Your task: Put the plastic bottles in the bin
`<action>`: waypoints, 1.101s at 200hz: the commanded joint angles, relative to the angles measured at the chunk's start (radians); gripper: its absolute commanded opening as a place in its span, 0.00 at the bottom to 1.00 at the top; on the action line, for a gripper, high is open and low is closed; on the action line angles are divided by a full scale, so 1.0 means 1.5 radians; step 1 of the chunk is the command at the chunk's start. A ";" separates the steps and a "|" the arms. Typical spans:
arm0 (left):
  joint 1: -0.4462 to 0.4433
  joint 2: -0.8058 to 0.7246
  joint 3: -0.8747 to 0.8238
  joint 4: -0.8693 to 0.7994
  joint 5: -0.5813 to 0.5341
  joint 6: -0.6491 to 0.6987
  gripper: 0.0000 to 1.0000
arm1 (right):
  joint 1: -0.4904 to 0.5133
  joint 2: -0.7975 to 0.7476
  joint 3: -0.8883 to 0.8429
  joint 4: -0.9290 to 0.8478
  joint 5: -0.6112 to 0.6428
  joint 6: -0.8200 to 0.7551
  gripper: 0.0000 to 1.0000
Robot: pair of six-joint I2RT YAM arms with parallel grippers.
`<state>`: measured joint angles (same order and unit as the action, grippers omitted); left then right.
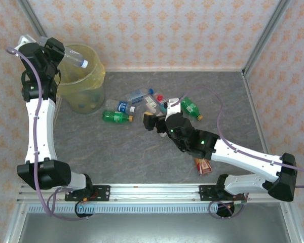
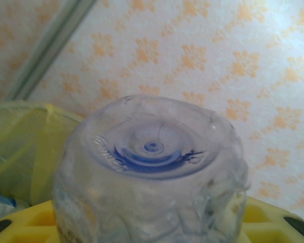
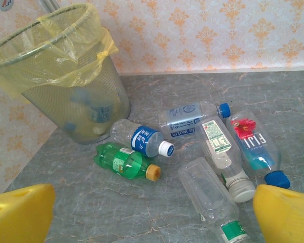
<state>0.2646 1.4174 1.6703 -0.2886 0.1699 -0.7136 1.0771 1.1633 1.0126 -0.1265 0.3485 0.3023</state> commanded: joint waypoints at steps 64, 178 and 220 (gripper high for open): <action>0.007 0.072 0.054 -0.052 -0.237 0.220 0.51 | 0.002 0.017 0.012 0.030 0.019 -0.044 1.00; 0.007 0.176 0.071 -0.039 -0.307 0.303 0.53 | -0.064 0.069 0.035 0.050 -0.046 -0.060 1.00; 0.007 0.178 0.074 -0.054 -0.304 0.295 0.89 | -0.068 0.080 0.040 0.053 -0.048 -0.065 1.00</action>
<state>0.2646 1.6936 1.7432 -0.3576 -0.2546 -0.2771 0.9806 1.2728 1.0363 -0.0696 0.2817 0.2230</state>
